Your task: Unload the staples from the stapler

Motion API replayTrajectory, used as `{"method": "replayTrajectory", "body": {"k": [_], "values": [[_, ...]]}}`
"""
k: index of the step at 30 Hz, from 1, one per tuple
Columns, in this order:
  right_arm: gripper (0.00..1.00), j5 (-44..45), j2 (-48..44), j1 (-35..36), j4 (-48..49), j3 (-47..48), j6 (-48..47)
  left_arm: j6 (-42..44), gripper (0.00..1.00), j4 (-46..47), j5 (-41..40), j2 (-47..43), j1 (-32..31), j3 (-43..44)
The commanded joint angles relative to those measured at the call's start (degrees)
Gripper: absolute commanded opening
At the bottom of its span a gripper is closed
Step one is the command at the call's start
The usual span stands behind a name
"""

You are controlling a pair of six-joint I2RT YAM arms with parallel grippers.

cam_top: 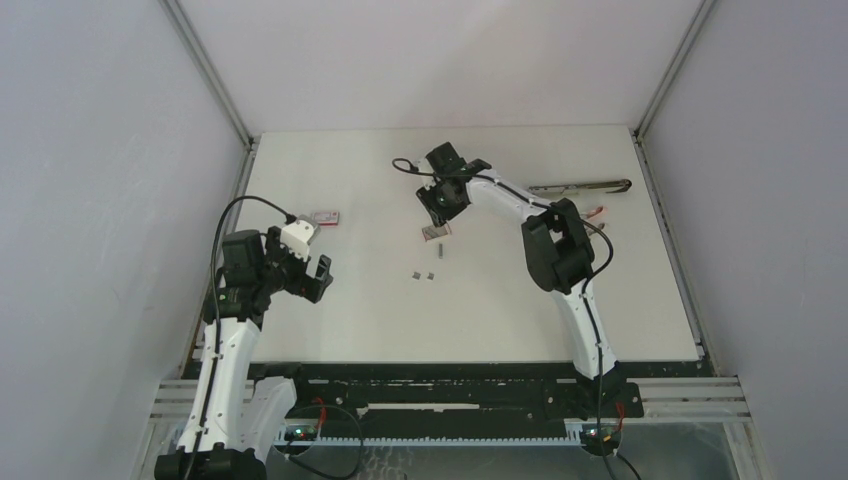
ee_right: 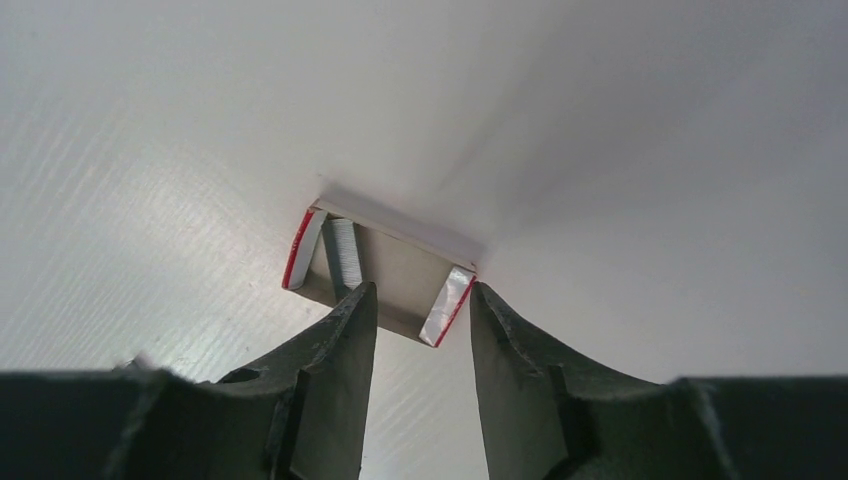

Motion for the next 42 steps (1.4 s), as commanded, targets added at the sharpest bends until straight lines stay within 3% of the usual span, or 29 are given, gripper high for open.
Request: {"method": "replayTrajectory", "body": {"k": [1,25,38,42], "values": [[0.39,-2.11,-0.29,0.73,0.61,2.11,-1.0,-0.55,1.0,1.33,0.94,0.13,0.52,-0.72],[0.23,-3.49,3.34,1.53,-1.42,5.12,-1.0,-0.43,1.0,1.33,0.96,-0.08,0.57,-0.79],[0.21,-2.69,4.27,1.95,-1.95,5.79,-0.87,-0.43,1.0,1.31,0.89,-0.14,0.59,-0.82],[0.12,-2.26,4.54,2.16,-2.24,6.23,-0.76,-0.41,1.0,1.29,0.94,-0.25,0.59,-0.85]]}}
